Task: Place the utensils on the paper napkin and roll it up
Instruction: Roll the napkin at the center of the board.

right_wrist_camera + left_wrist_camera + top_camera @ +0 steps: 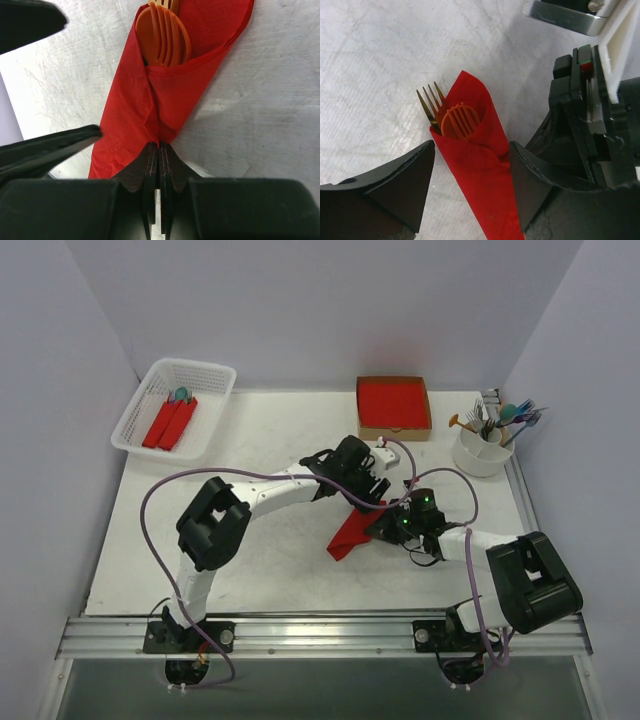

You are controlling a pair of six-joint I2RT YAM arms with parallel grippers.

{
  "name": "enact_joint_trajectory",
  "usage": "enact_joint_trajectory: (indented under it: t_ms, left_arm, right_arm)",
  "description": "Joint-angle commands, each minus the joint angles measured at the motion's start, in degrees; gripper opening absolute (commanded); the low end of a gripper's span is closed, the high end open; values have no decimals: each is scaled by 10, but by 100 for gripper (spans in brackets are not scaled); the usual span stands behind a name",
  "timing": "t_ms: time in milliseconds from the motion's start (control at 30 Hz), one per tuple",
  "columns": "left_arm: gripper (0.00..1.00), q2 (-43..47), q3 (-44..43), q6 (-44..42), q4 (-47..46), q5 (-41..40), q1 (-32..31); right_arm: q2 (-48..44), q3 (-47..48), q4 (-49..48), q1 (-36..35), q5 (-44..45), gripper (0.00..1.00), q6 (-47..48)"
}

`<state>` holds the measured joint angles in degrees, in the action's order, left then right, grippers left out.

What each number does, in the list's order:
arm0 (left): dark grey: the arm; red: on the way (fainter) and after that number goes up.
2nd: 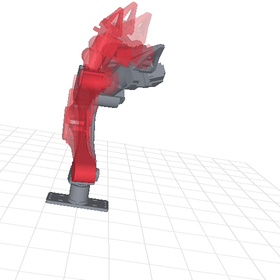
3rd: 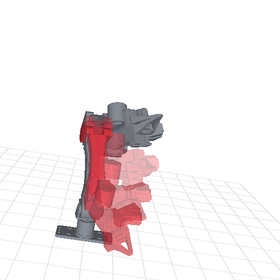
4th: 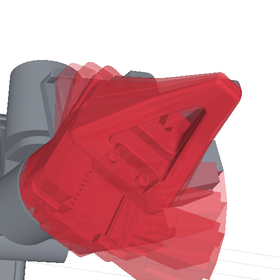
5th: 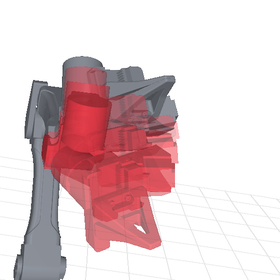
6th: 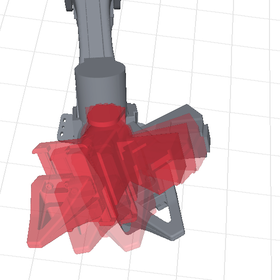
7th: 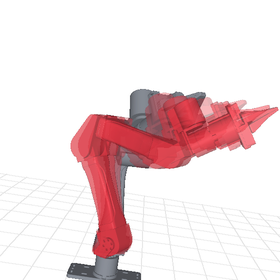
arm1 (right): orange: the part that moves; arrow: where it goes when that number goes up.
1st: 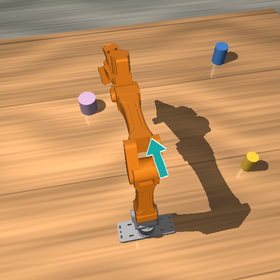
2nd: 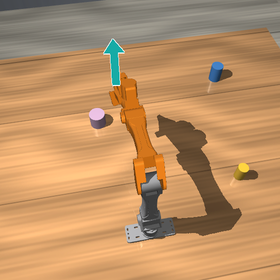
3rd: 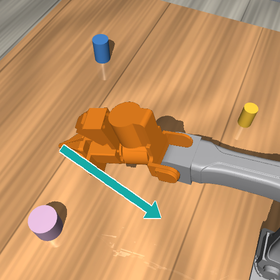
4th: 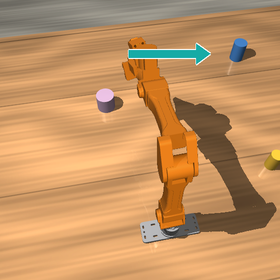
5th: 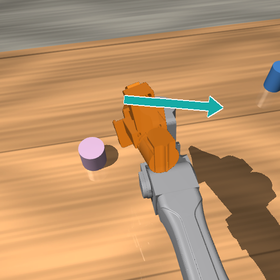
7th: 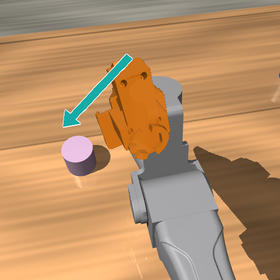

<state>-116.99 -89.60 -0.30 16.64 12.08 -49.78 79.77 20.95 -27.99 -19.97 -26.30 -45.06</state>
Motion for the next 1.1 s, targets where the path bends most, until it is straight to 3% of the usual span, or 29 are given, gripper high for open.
enact_joint_trajectory:
  t_ms: [0,200,300,767,1067]
  left_arm:
    - [70,-25,-48,-23,36,26,-3]
    - [72,-68,-88,-17,77,-18,-8]
    - [84,-74,-92,-18,73,-22,-11]
    - [89,-108,-123,-13,76,-10,-20]
    - [81,-140,-140,-9,104,-37,-23]
  right_arm:
    - [-17,-6,8,1,6,0,10]
    - [-25,-5,12,2,8,0,11]
    - [-27,-6,14,2,8,0,12]
    - [-33,-6,18,2,9,0,9]
    - [-51,-7,32,3,13,0,12]
